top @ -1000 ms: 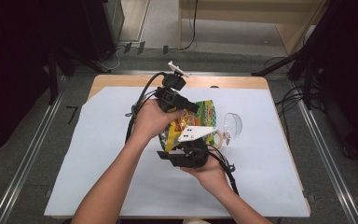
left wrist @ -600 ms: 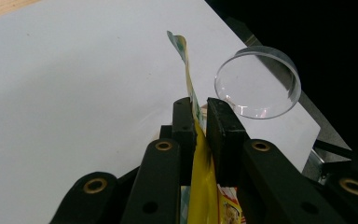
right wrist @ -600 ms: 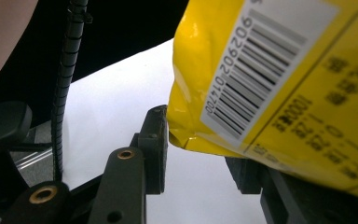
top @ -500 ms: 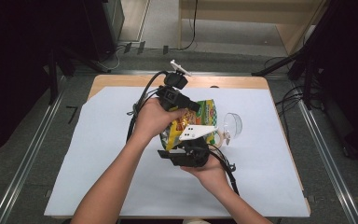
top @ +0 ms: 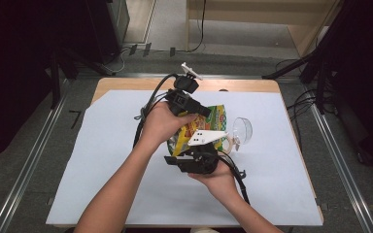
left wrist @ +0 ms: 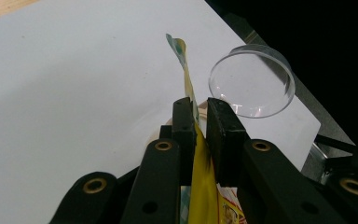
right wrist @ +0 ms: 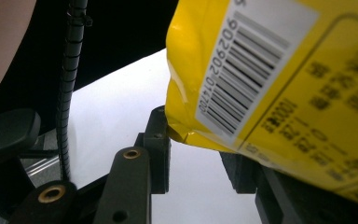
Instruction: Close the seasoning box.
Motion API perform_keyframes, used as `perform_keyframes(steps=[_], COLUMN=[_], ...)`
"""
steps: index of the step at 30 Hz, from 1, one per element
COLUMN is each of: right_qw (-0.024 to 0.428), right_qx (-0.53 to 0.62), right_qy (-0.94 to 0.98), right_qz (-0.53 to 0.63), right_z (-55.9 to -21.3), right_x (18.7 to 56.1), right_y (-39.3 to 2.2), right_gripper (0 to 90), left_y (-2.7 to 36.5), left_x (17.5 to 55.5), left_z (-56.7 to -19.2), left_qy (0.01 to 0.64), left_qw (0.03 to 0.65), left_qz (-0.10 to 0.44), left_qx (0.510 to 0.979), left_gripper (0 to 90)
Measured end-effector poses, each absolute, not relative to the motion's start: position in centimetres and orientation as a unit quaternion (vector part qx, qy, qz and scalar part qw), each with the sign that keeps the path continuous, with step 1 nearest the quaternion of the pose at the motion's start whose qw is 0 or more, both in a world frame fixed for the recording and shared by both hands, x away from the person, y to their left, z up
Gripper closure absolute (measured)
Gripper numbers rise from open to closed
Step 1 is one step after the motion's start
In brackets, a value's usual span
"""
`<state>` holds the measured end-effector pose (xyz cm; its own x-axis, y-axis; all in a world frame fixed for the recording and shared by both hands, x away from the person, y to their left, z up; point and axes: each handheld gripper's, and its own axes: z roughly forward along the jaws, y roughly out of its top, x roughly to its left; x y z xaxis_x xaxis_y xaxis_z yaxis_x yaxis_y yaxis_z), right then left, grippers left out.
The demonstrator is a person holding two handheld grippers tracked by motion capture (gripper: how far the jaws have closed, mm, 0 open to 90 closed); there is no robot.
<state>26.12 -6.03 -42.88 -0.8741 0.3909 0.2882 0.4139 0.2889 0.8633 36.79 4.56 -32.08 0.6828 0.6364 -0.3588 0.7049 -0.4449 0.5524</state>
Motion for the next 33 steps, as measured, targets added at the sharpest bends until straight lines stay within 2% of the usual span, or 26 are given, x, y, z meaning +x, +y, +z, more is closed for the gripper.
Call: perform_keyframes(steps=[33], right_qw=[-0.002], right_qx=[-0.244], right_qy=[-0.807], right_qz=[-0.538], right_z=[-42.68], right_x=[25.83], right_y=[-5.97], right_gripper=[66.7], left_y=[4.81], left_x=[36.69], left_z=[-32.09], left_qy=[0.394], left_qw=[0.352], left_qz=[-0.049], left_qx=[0.848], left_gripper=[82.0])
